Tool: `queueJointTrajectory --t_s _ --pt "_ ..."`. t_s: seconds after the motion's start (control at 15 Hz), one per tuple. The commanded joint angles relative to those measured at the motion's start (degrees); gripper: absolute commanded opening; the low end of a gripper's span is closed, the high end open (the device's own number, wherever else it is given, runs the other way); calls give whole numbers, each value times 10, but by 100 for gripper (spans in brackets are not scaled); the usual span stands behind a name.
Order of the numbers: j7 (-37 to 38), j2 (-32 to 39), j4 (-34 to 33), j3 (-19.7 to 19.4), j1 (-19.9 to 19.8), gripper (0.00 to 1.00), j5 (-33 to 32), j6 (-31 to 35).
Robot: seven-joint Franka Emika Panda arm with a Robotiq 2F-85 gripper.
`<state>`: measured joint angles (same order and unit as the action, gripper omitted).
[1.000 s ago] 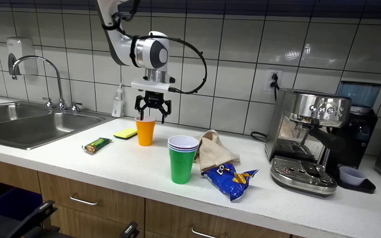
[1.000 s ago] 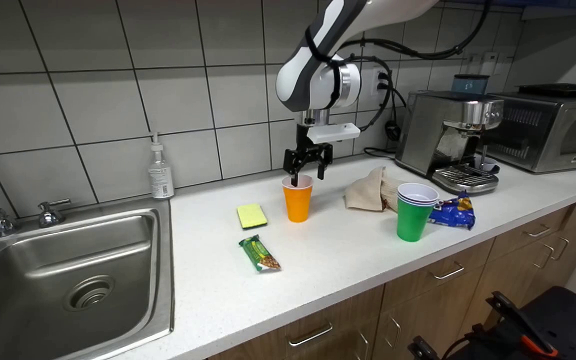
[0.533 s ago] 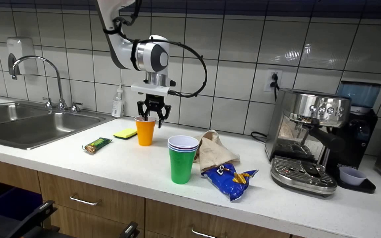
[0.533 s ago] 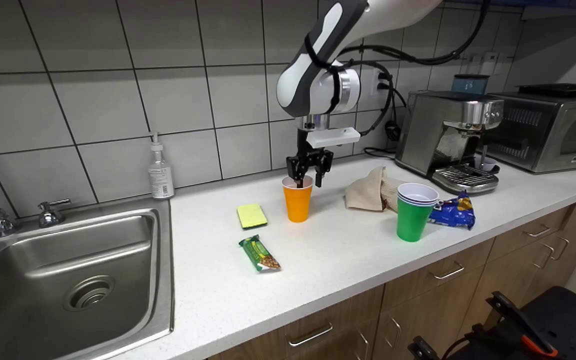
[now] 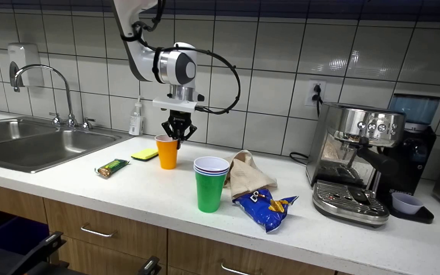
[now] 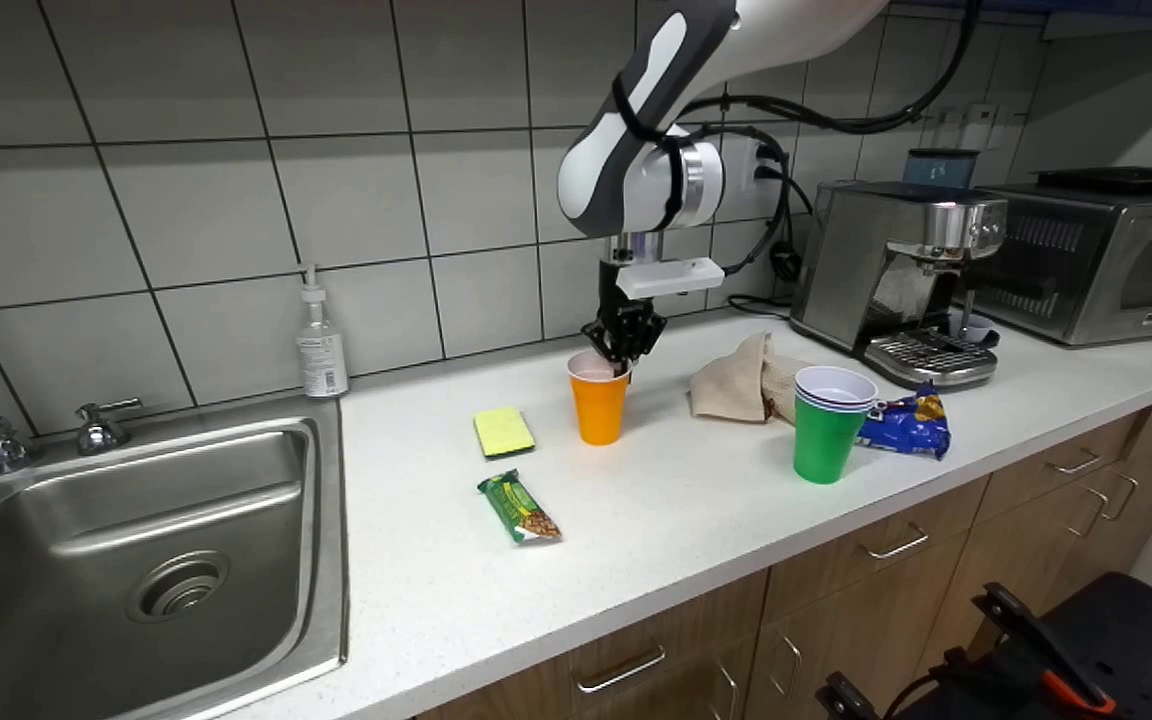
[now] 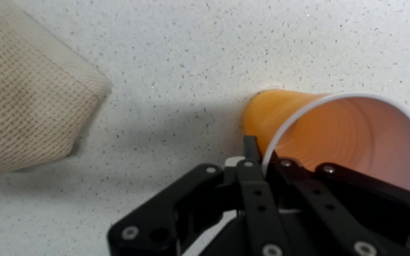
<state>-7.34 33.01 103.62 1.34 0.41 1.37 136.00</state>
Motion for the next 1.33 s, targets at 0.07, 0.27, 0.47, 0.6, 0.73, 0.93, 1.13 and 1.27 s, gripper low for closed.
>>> queueJointTrajectory --t_s 0.07,0.27,0.47,0.6,0.73,0.93,1.13,1.27 --pt "5 -28 20 4 -9 1 5 -6" --pt "-5 -57 51 9 -22 1 24 1" --pt "-18 -93 92 13 -37 1 46 0" --pt "-25 -119 122 12 -43 1 58 1" --pt "-34 -146 152 11 -48 1 69 1" --pt "-44 -184 188 7 -52 1 81 -2" --pt "-59 -227 223 2 -57 1 93 -3" --pt "-65 -255 242 -3 -58 1 96 -4"
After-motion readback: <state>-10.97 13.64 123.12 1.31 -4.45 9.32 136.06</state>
